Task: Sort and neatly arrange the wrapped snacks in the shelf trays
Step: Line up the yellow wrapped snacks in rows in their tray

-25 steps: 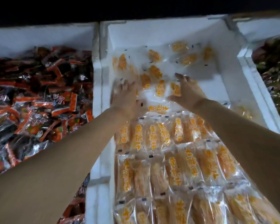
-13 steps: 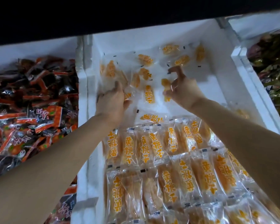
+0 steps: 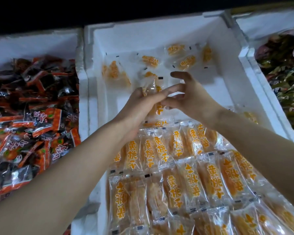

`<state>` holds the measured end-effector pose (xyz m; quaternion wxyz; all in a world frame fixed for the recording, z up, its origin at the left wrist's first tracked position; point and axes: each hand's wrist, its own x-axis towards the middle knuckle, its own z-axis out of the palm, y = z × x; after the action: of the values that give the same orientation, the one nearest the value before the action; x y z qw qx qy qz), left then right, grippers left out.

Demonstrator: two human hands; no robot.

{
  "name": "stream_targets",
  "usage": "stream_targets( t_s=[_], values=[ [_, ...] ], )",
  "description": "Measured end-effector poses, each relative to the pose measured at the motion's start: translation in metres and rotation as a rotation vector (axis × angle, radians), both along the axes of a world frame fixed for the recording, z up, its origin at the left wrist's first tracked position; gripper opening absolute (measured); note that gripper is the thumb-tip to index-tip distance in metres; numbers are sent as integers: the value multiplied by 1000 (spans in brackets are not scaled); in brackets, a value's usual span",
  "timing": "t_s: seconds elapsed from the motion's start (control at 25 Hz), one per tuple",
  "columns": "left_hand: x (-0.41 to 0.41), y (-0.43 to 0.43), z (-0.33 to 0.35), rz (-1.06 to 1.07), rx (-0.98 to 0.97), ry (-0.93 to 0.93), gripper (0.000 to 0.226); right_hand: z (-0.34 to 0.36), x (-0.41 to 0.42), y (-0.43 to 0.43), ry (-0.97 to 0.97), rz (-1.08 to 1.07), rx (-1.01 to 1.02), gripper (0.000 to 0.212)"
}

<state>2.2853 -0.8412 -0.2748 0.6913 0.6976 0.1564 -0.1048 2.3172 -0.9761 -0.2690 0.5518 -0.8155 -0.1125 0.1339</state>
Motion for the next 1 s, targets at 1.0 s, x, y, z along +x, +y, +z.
stream_targets(
  t_s=[1.0],
  values=[
    [-58,-9,4,214,343,-172,12,14,-43,-51,-223,-159,-129,41]
  ],
)
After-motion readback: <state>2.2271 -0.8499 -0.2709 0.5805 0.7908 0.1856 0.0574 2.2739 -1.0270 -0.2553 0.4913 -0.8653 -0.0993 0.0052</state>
